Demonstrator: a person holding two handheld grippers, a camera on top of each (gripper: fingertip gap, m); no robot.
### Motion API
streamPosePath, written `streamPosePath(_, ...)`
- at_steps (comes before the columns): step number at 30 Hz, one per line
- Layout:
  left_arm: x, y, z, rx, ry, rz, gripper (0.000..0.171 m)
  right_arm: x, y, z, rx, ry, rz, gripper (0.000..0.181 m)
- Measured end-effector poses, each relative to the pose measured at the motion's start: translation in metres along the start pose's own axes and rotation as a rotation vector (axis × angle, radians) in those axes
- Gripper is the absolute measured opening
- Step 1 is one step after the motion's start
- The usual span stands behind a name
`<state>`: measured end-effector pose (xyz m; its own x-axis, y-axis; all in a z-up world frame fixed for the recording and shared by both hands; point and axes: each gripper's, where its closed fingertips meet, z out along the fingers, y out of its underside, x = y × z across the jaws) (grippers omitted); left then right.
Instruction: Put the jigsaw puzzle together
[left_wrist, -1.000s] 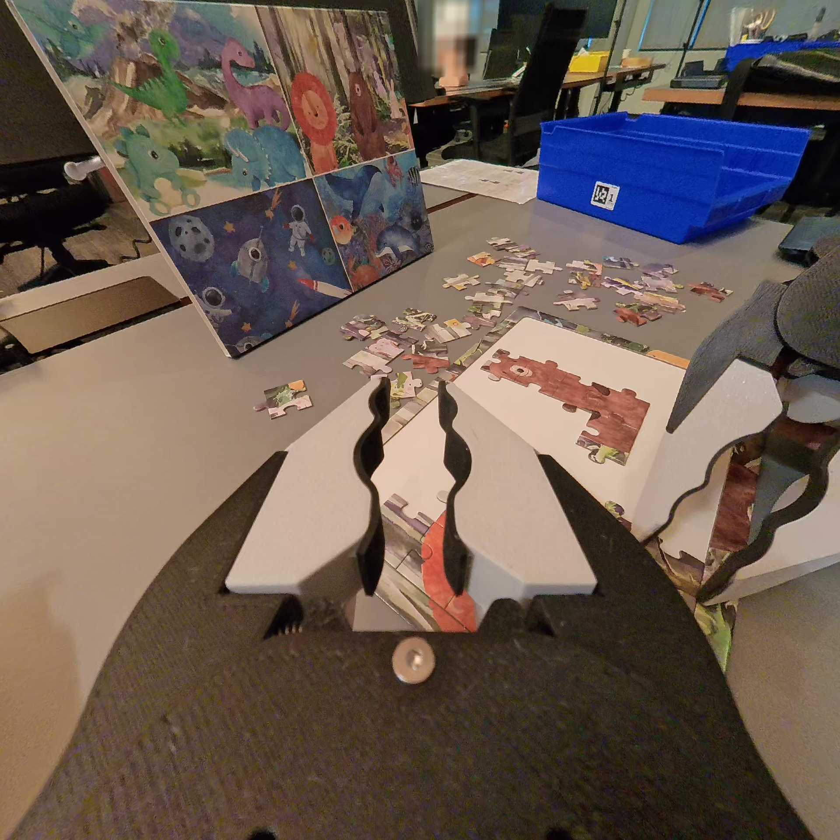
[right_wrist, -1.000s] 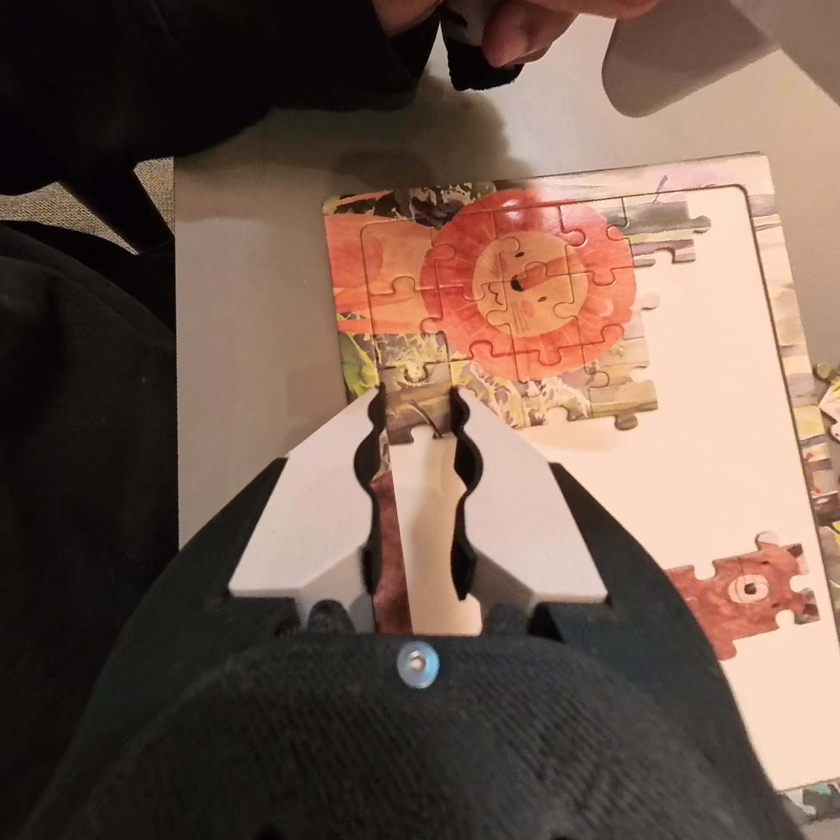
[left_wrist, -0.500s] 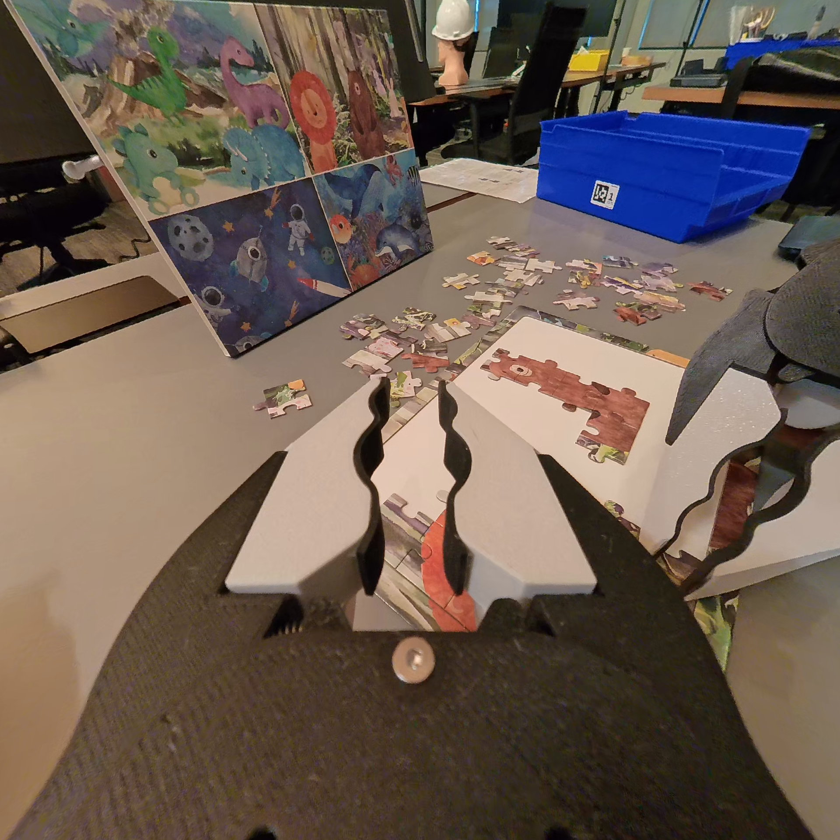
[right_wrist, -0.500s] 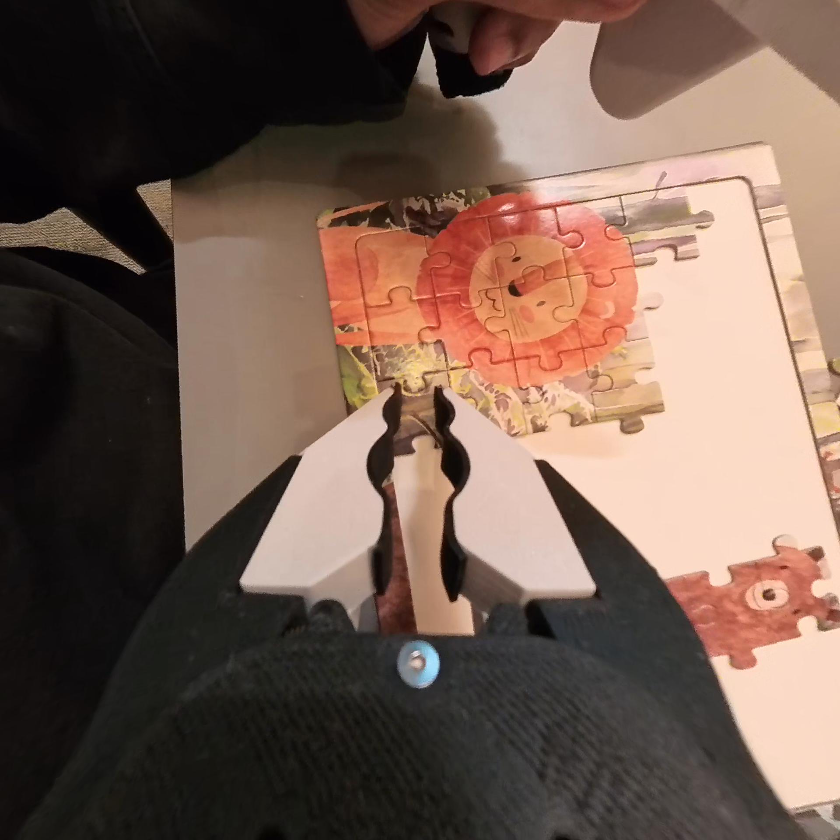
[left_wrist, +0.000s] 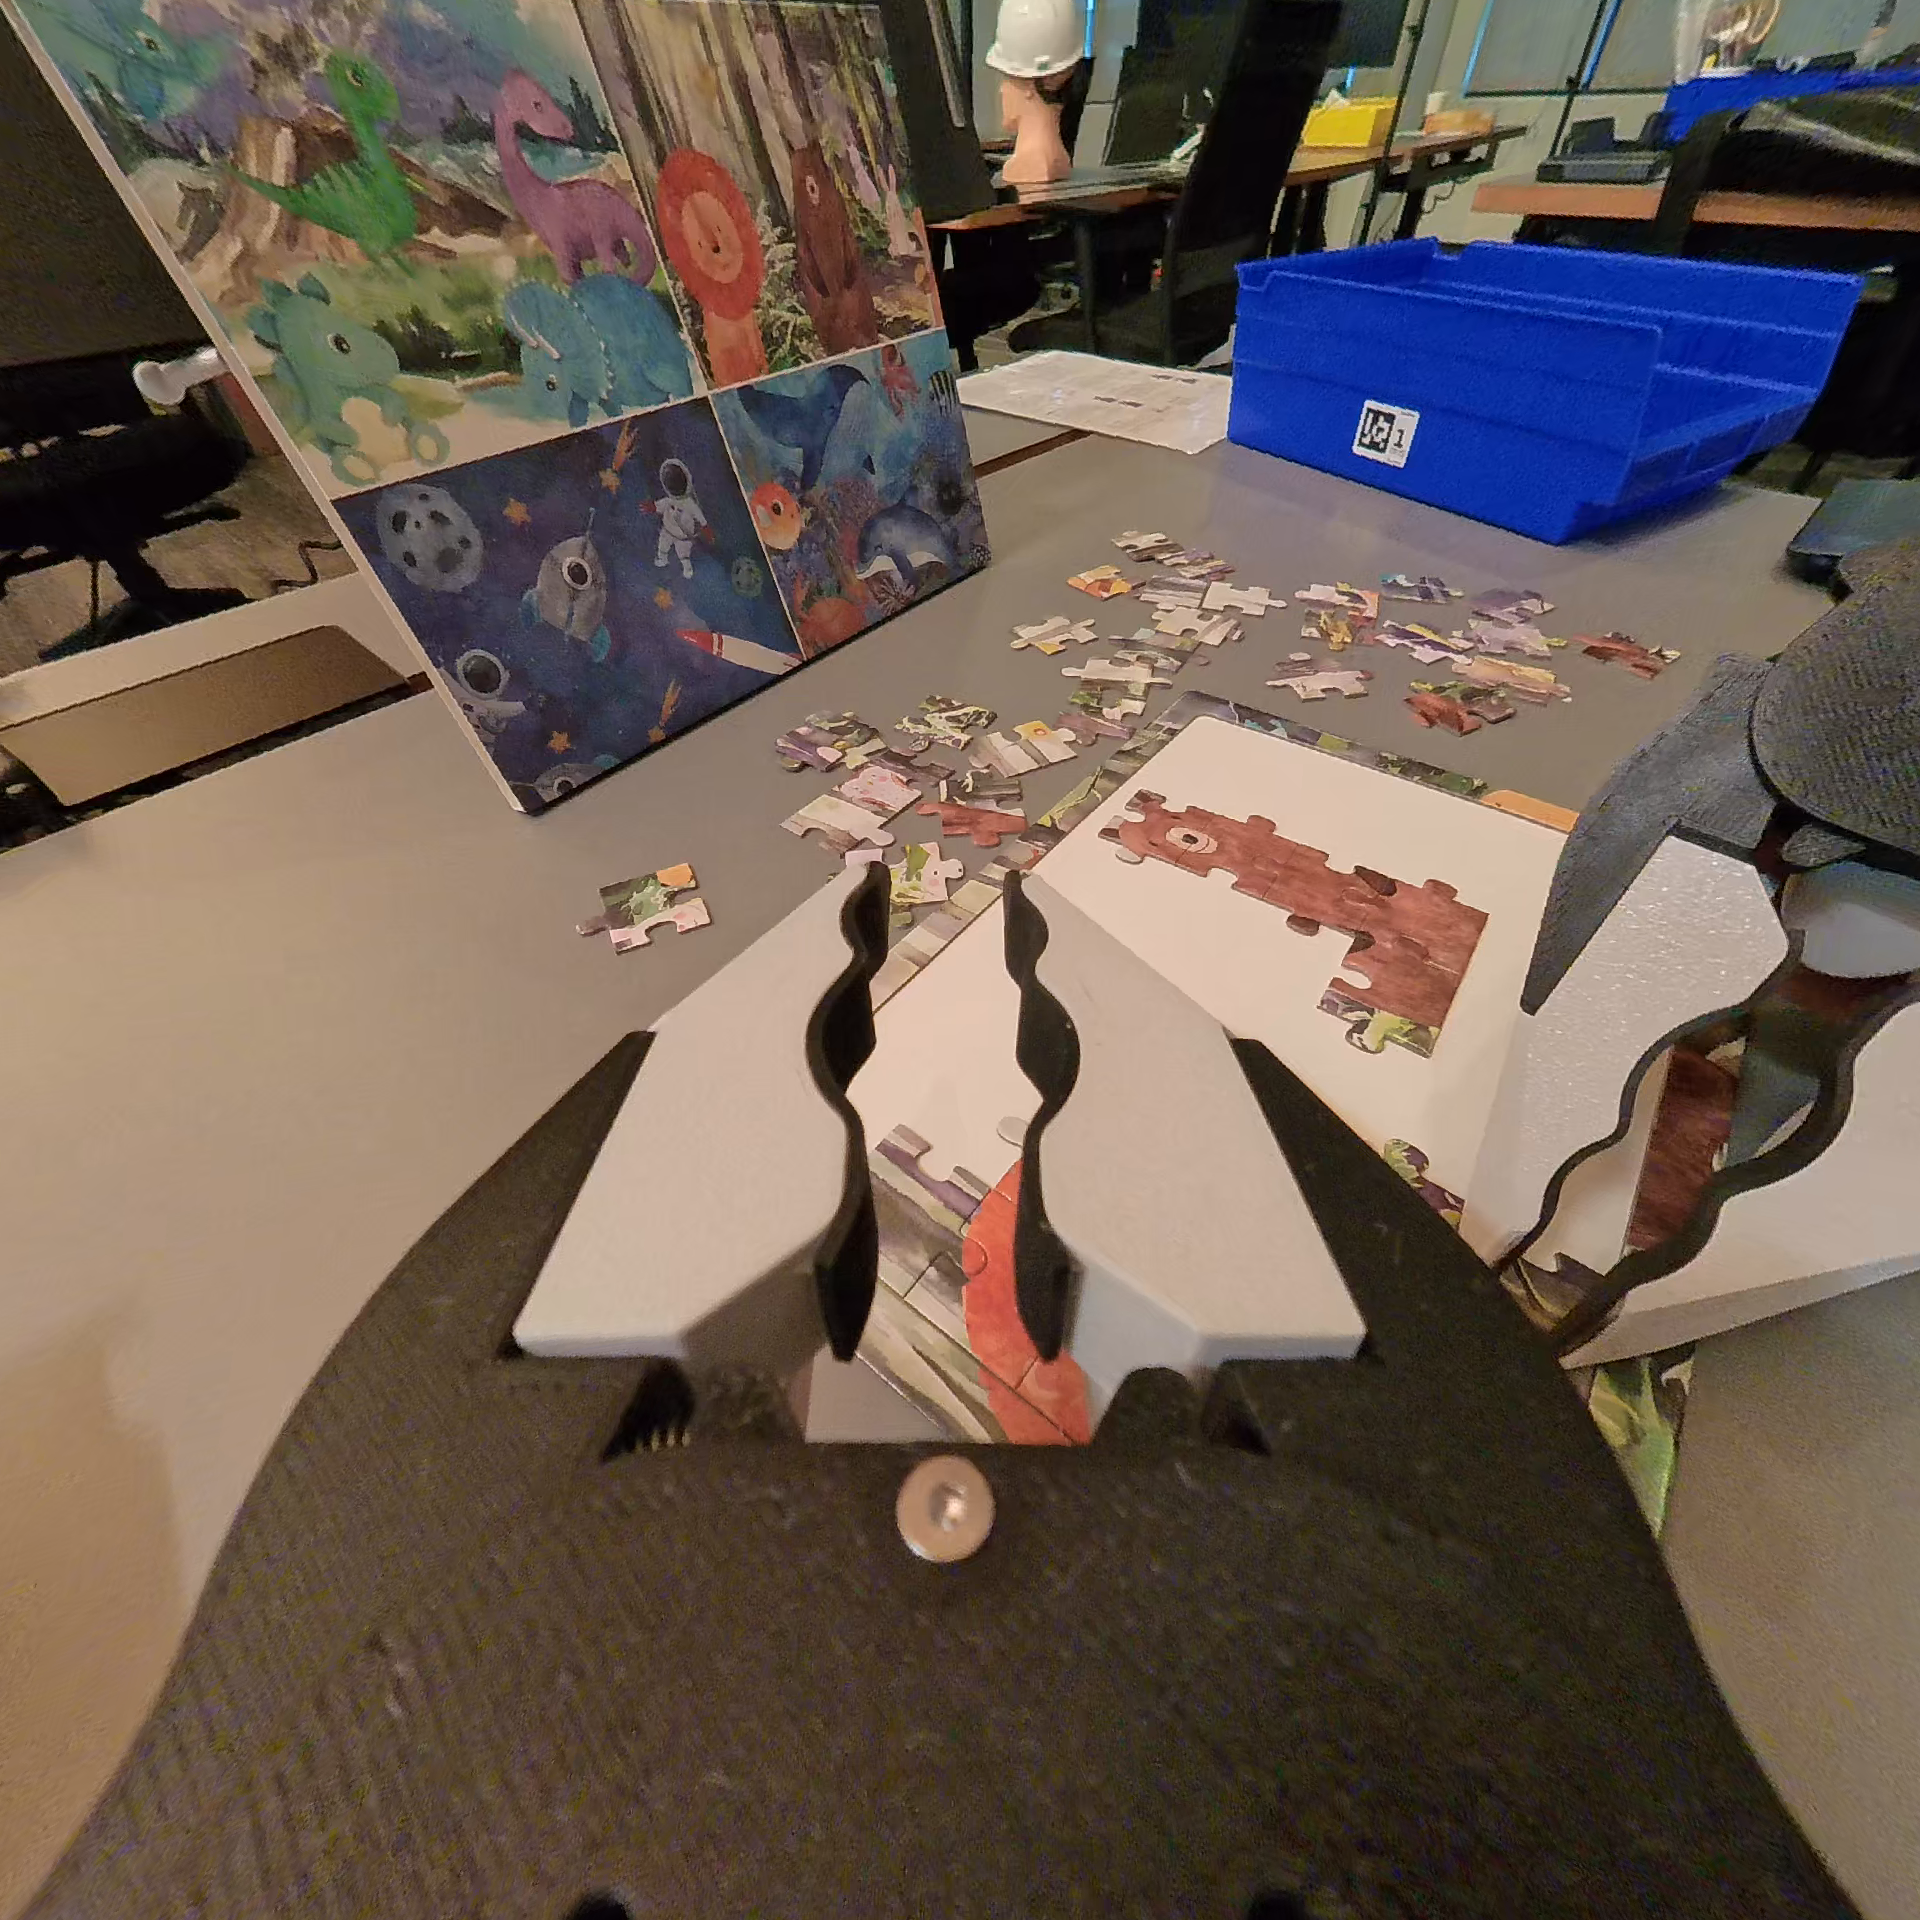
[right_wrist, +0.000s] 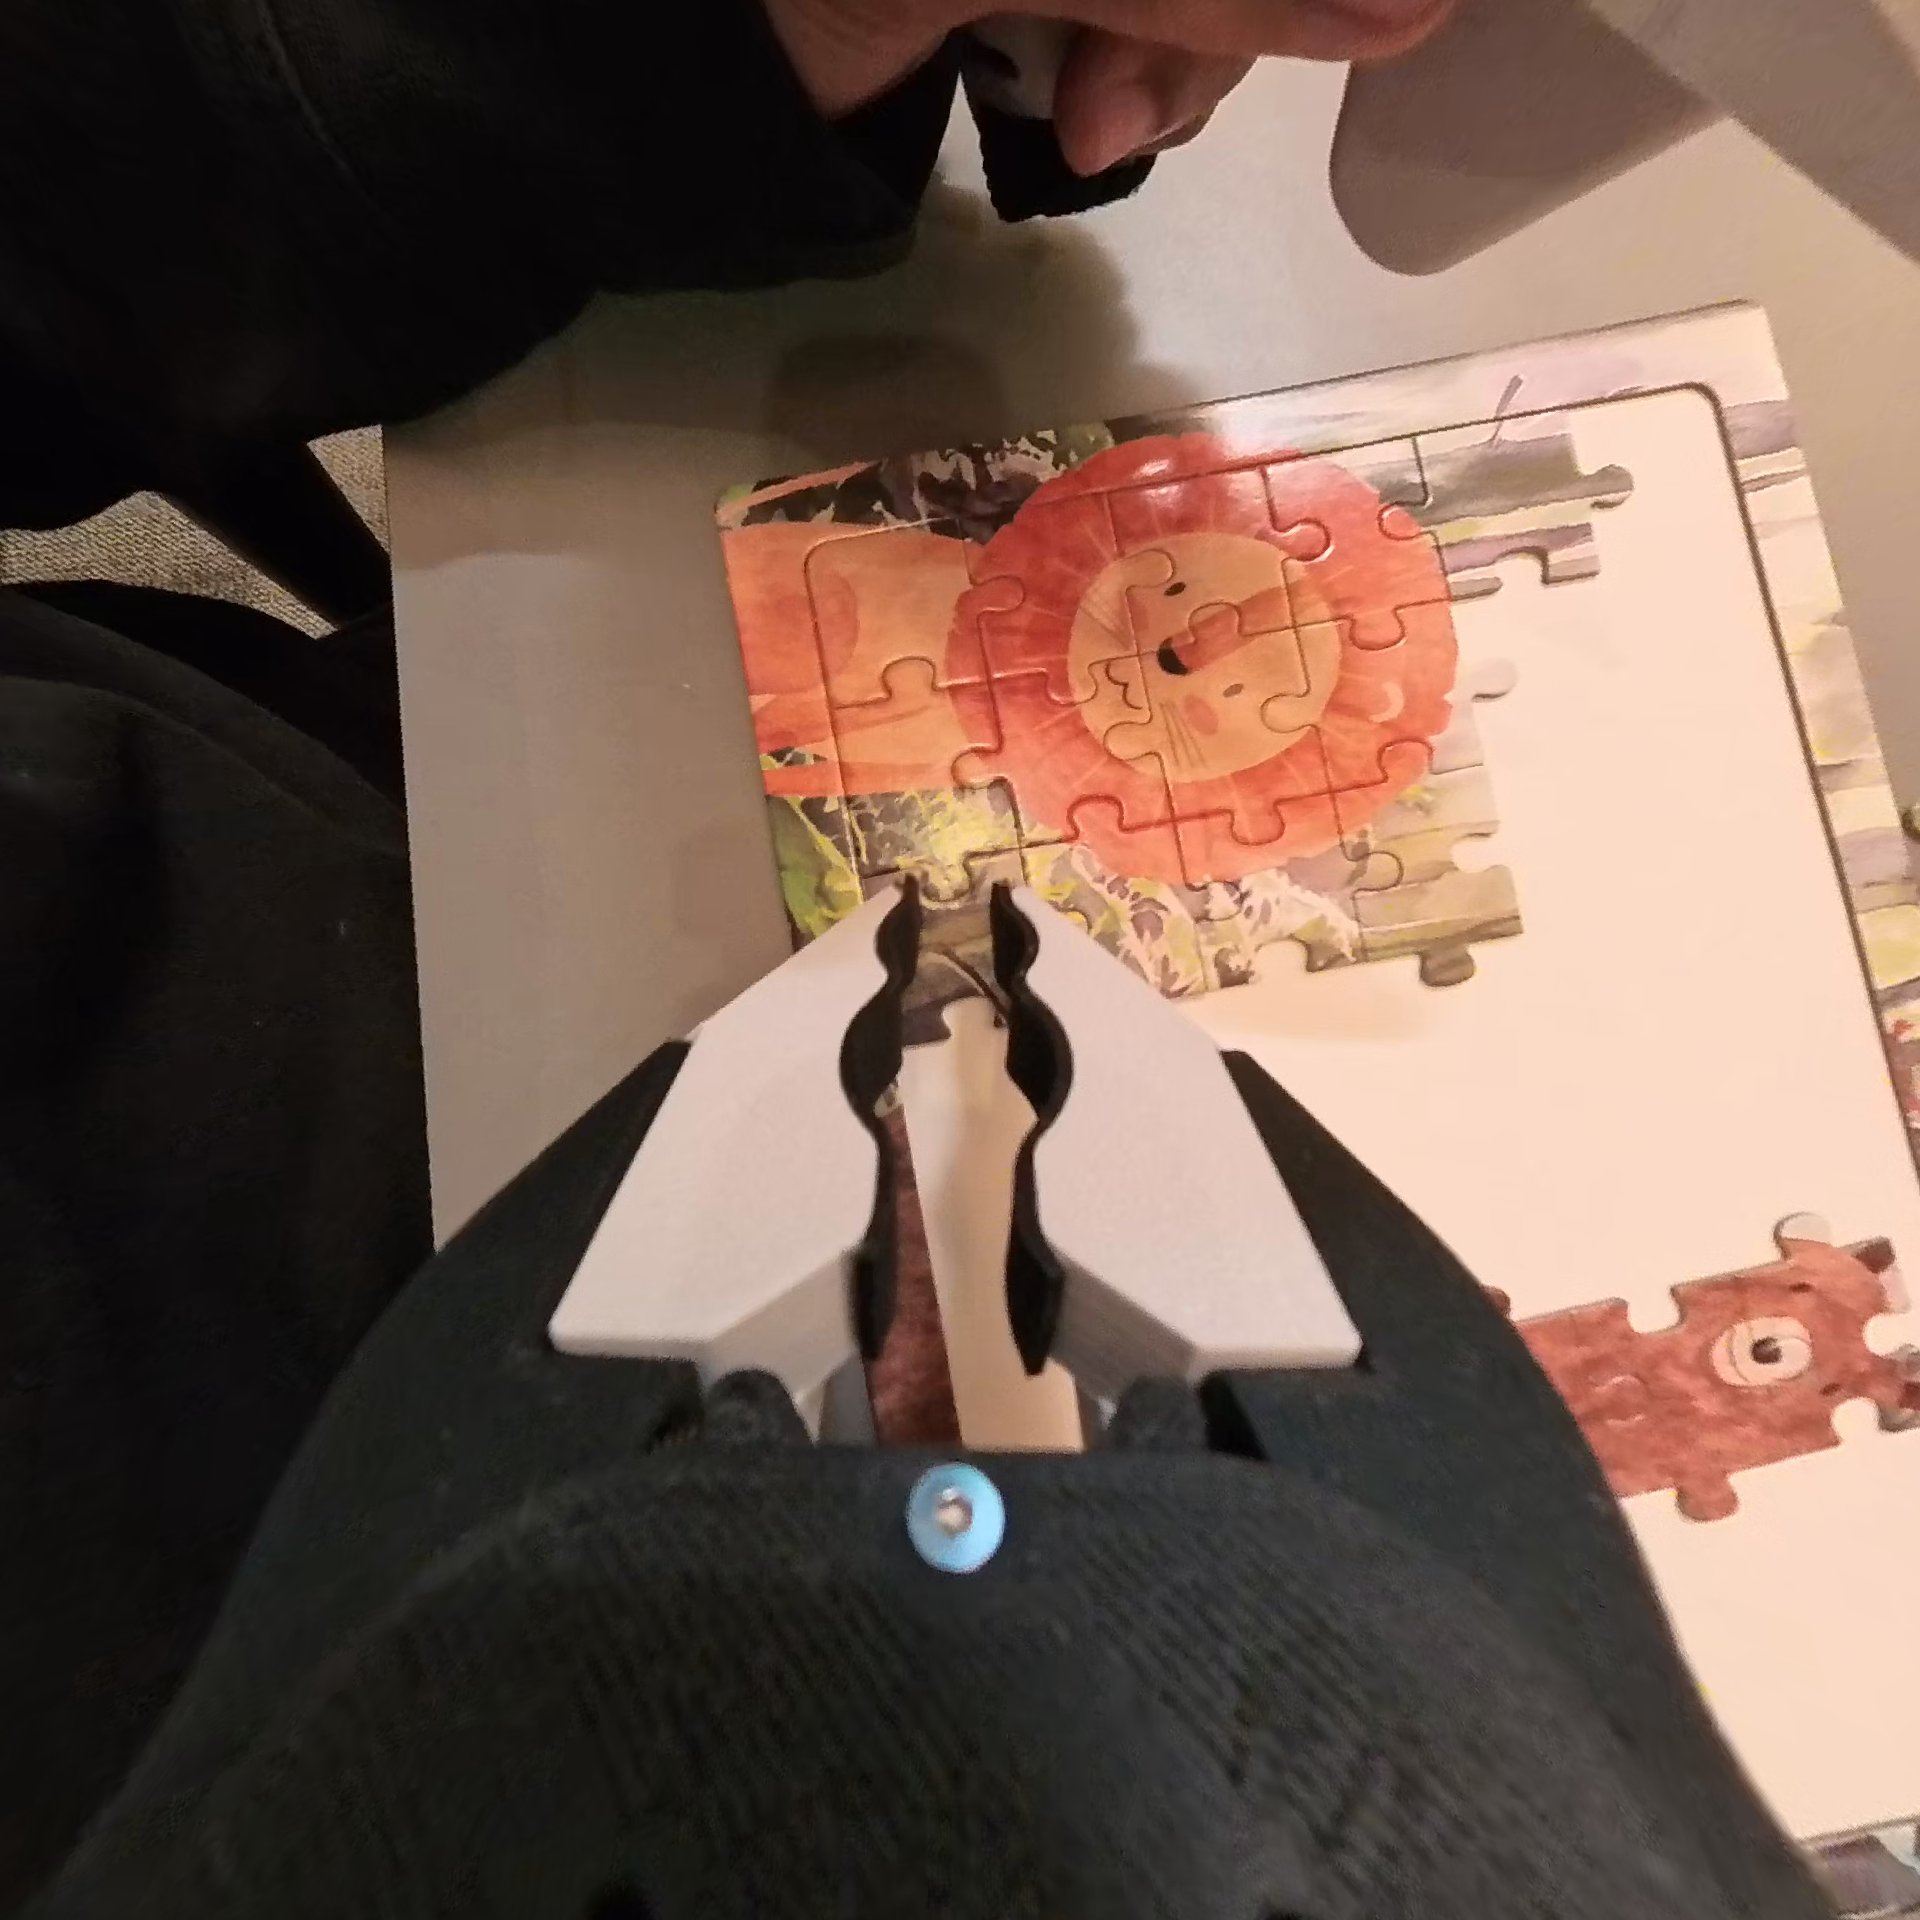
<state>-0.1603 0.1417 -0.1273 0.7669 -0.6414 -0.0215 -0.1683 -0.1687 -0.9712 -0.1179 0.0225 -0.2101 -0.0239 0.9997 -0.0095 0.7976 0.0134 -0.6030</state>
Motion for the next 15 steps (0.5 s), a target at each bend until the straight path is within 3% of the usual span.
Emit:
streamPosePath(5, 0.0001, -0.0002, 0.0, 0.001, 0.001, -0.001, 0.02, -0.0015, 0.0007, -0.0037, 0.011, 0.0, -0.037, 0.016)
streamPosePath(15, 0.0002, 0.0005, 0.0005, -0.003, 0.001, 0.002, 0.02, -0.0073, 0.0011, -0.0004, -0.007, -0.004, -0.066, 0.007)
